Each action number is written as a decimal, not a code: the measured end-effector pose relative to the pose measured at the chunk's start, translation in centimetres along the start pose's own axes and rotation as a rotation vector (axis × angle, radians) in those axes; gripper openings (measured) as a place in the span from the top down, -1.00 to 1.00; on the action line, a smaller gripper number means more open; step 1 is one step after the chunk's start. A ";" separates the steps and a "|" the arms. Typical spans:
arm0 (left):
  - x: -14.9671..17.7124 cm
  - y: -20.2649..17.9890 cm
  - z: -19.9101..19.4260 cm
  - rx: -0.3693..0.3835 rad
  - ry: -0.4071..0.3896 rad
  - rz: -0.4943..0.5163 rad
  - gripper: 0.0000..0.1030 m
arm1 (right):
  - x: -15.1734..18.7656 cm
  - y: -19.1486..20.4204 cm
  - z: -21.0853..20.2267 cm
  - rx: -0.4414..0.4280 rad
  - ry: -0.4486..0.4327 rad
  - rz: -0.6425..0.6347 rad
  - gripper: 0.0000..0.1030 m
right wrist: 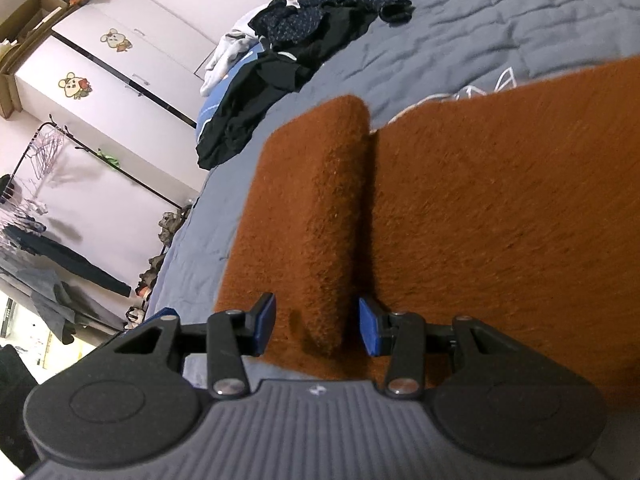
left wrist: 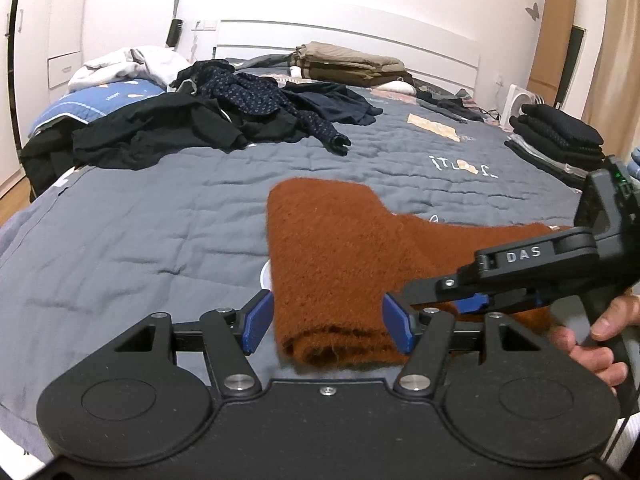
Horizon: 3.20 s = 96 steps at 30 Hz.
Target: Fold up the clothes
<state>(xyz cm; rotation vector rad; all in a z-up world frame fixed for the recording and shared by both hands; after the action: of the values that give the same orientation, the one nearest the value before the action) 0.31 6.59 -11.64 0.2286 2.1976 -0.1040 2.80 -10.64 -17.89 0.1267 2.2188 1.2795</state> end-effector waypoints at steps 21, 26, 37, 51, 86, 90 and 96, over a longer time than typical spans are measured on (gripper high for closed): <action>2.3 -5.3 -0.1 -0.138 -0.119 0.421 -0.29 | -2.2 1.3 -5.2 -0.093 -0.160 0.093 0.80; 3.6 -8.7 0.4 -0.168 -0.160 0.608 -0.30 | -2.5 0.3 -7.4 -0.042 -0.179 0.088 0.80; 3.8 -13.2 1.0 -0.158 -0.211 0.721 -0.30 | -3.6 -4.2 -14.0 0.085 -0.270 0.123 0.80; 4.4 -19.0 2.6 -0.123 -0.245 0.850 -0.30 | -4.2 -9.0 -21.3 0.155 -0.359 0.183 0.80; 5.0 -28.4 3.4 -0.042 -0.298 0.955 -0.30 | -4.1 -17.8 -40.9 0.333 -0.679 0.252 0.80; 4.8 -28.4 3.5 -0.038 -0.293 0.956 -0.30 | -3.7 -19.5 -40.3 0.414 -0.633 0.242 0.80; 4.4 -28.4 3.3 -0.031 -0.300 0.940 -0.30 | -4.7 -17.4 -41.7 0.423 -0.694 0.137 0.80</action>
<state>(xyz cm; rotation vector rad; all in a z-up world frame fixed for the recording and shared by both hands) -5.35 -21.14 -17.35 1.1134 1.6061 0.3921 -11.50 -53.63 -14.26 0.7708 1.8365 0.6552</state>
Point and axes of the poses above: each gripper's, at about its wrist camera, not at the fingertips, and z roughly the way its jaws point, y to its left, x to its underside, the point moved 9 cm from there along z, roughly the way its jaws point, and after that the axes turned 14 degrees about -x, right-handed, at the moved point
